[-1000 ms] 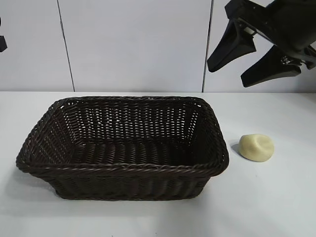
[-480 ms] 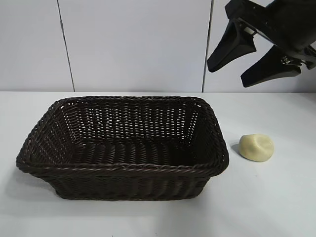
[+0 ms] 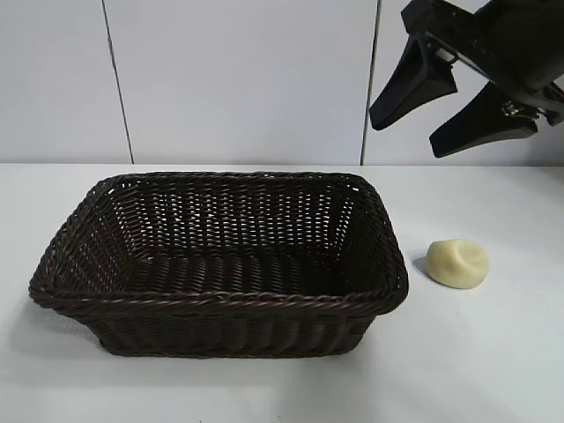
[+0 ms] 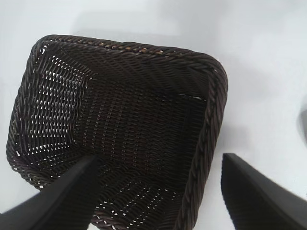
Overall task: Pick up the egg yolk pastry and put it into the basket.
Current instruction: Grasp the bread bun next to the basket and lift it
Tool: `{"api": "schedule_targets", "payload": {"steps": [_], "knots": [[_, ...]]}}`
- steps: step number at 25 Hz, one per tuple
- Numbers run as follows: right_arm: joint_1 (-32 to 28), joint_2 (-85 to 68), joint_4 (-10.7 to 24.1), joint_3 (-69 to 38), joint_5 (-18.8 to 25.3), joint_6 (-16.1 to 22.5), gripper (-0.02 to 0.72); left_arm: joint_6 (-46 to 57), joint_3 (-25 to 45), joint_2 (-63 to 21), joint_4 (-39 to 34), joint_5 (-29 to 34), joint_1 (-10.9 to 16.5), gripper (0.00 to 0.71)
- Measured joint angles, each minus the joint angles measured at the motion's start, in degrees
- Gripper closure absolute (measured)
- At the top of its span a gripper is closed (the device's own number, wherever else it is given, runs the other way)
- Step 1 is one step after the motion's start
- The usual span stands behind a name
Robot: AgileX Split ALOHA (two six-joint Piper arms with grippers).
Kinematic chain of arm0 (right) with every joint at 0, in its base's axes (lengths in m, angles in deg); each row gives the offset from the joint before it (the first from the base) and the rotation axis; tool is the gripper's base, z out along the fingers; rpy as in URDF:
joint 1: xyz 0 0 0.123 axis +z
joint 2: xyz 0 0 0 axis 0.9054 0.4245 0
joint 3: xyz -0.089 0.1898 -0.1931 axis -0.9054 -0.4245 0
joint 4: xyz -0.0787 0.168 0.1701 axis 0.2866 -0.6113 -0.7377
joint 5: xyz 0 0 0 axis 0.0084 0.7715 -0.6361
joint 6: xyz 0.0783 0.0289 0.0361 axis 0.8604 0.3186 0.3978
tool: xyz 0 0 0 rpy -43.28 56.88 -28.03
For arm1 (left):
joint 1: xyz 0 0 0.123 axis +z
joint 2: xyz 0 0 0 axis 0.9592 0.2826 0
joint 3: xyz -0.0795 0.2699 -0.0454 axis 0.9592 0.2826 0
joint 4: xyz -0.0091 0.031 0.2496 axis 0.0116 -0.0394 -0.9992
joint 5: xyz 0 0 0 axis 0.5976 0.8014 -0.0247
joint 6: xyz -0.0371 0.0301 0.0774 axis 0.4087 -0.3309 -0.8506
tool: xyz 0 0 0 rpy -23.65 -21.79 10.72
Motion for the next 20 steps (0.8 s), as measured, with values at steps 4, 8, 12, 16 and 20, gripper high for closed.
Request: {"api": "schedule_targets", "payload": {"steps": [4, 8, 12, 16, 20], "knots": [[0.0, 0.0, 0.06, 0.0, 0.66, 0.0, 0.187, 0.0, 0.0, -6.81, 0.02, -0.13, 0.0, 0.15], [0.0, 0.0, 0.06, 0.0, 0.77, 0.04, 0.187, 0.0, 0.0, -11.88, 0.02, -0.13, 0.0, 0.15], [0.0, 0.0, 0.06, 0.0, 0.77, 0.04, 0.187, 0.0, 0.0, -18.69, 0.02, -0.08, 0.0, 0.15], [0.0, 0.0, 0.06, 0.0, 0.82, 0.09, 0.187, 0.0, 0.0, -26.46, 0.02, 0.11, 0.0, 0.15], [0.0, 0.0, 0.06, 0.0, 1.28, 0.32, 0.187, 0.0, 0.0, -29.97, 0.02, 0.57, 0.0, 0.15]]}}
